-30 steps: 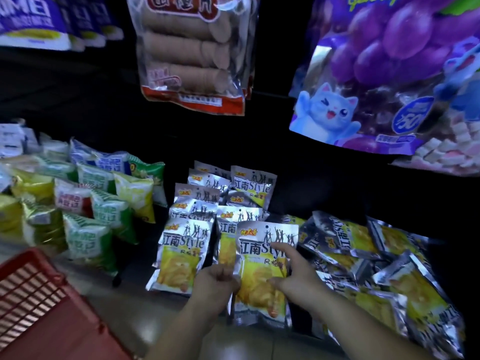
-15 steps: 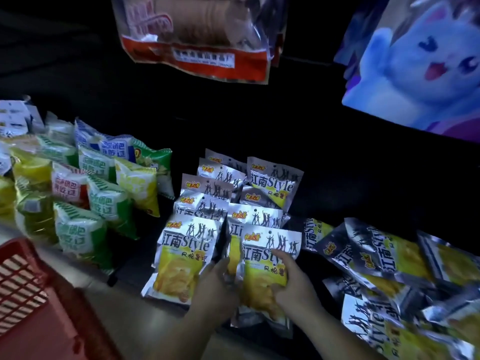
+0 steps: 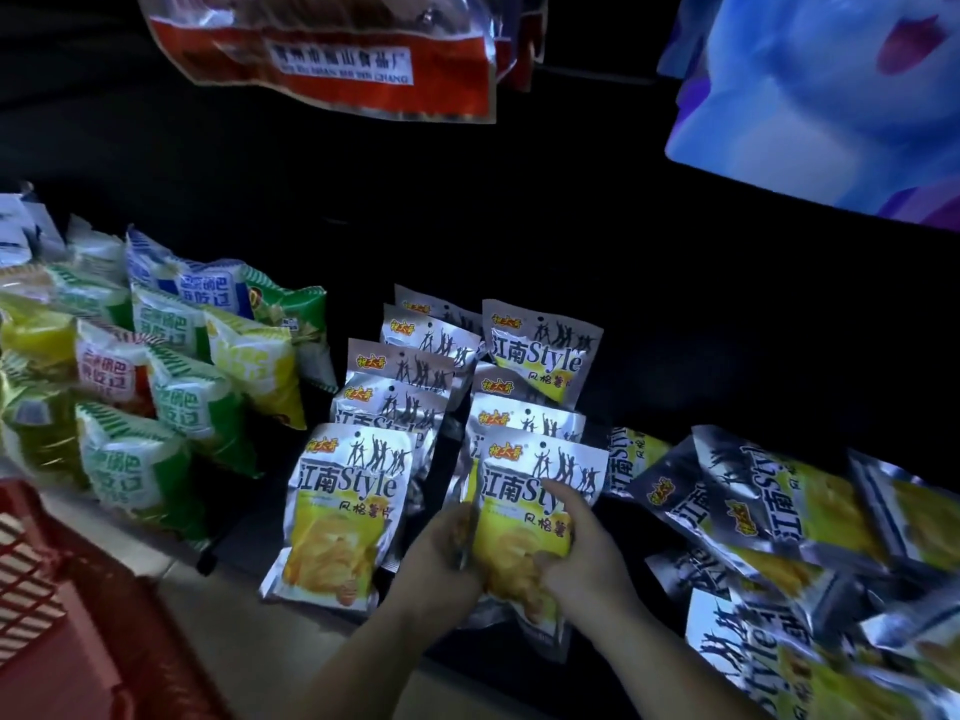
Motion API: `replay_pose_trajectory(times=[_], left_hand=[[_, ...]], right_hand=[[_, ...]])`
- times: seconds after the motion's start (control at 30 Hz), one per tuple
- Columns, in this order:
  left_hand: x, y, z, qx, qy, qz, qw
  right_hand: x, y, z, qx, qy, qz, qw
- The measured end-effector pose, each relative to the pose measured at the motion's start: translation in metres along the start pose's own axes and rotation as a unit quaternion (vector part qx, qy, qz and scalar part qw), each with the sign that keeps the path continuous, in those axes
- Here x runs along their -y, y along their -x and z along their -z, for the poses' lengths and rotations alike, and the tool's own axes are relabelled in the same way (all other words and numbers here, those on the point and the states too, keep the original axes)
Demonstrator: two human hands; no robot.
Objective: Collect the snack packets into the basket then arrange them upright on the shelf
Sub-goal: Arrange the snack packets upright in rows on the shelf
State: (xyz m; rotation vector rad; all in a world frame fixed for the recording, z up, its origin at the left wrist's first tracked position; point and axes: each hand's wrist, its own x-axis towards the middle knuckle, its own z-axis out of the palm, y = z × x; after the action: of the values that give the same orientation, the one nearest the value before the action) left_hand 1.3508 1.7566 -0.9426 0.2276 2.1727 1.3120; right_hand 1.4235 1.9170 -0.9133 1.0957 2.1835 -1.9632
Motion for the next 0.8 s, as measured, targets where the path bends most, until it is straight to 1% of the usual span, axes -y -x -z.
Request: replay_pose_trajectory(times=[0.1,0.13,0.17,0.23,0.3,0.37,0.43,0.5,0.57,0.63,0.8], left_hand=[[0.007,0.001,0.010,0.009,-0.008,0.009,1.000],[0.010,0.001,0.013,0.009,-0.035,0.007,0.999],[0.017,-0.001,0.015,0.006,-0.085,-0.006,0.996],[0.020,0.002,0.016,-0.022,-0.172,-0.025,0.985],[0.021,0.007,0.015,-0.068,-0.248,-0.066,0.964],[0.019,0.013,0.011,-0.080,-0.314,-0.113,0.939],[0.020,0.016,0.007,-0.075,-0.325,-0.155,0.930],[0.020,0.019,0.002,-0.065,-0.334,-0.175,0.924],[0.017,0.020,-0.003,-0.048,-0.358,-0.168,0.917],[0.012,0.021,-0.004,-0.019,-0.390,-0.128,0.912],[0.008,0.019,-0.003,-0.023,-0.383,-0.106,0.917]], right_hand=[[-0.003,-0.003,-0.013,0.029,0.051,0.044,0.997],[-0.004,-0.004,-0.018,0.038,0.066,0.051,0.996],[-0.006,-0.006,-0.024,0.045,0.085,0.053,0.994],[-0.009,-0.007,-0.032,0.049,0.137,0.053,0.988],[-0.012,-0.008,-0.036,0.025,0.195,0.063,0.978],[-0.013,-0.008,-0.034,-0.016,0.204,0.087,0.975],[-0.013,-0.008,-0.030,-0.051,0.184,0.108,0.976],[-0.013,-0.009,-0.026,-0.077,0.174,0.112,0.975],[-0.010,-0.011,-0.024,-0.073,0.171,0.095,0.978],[-0.004,-0.014,-0.019,-0.046,0.156,0.081,0.983],[-0.002,-0.023,-0.010,-0.017,0.171,0.077,0.982]])
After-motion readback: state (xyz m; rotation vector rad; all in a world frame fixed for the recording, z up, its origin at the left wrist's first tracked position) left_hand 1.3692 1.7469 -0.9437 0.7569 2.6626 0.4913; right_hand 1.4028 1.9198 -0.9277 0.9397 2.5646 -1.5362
